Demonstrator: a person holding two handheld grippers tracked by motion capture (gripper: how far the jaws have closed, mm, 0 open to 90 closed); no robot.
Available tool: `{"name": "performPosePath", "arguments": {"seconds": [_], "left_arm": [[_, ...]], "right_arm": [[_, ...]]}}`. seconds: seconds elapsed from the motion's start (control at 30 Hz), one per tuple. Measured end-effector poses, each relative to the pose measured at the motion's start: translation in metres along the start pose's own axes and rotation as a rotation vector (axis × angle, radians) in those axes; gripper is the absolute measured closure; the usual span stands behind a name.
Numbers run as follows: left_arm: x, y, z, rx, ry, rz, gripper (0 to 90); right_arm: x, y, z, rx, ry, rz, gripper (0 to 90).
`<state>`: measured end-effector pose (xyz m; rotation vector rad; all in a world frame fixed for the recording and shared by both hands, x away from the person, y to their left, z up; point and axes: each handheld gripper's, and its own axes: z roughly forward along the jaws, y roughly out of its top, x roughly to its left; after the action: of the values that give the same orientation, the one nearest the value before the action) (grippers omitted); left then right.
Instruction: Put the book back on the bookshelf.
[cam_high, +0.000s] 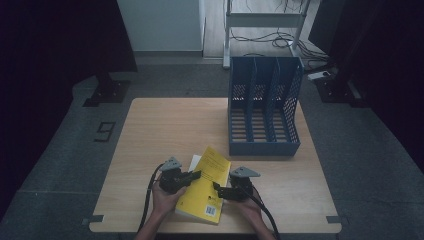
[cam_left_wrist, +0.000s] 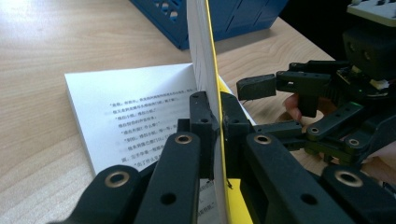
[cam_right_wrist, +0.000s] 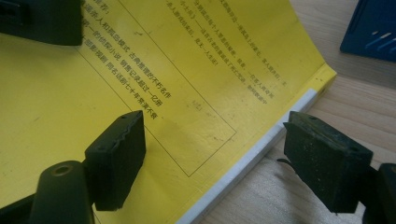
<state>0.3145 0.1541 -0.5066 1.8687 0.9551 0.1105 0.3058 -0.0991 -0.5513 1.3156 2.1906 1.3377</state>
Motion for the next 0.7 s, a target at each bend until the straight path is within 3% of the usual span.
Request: {"name": "performPosePath", "arguments": {"seconds": [0.3,0.7], "left_arm": [[-0.005,0.004,-0.01,-0.04,-0.028,0.015,87.3],[-0.013,0.012,-0.022,-0.044,-0.039,0.058,87.3]], "right_arm": [[-0.007,0.001,-0.004,-0.014,0.004,0.043,19.9],[-0.011,0.001,-0.007,-0.035,0.033,0.074,19.9]]}}
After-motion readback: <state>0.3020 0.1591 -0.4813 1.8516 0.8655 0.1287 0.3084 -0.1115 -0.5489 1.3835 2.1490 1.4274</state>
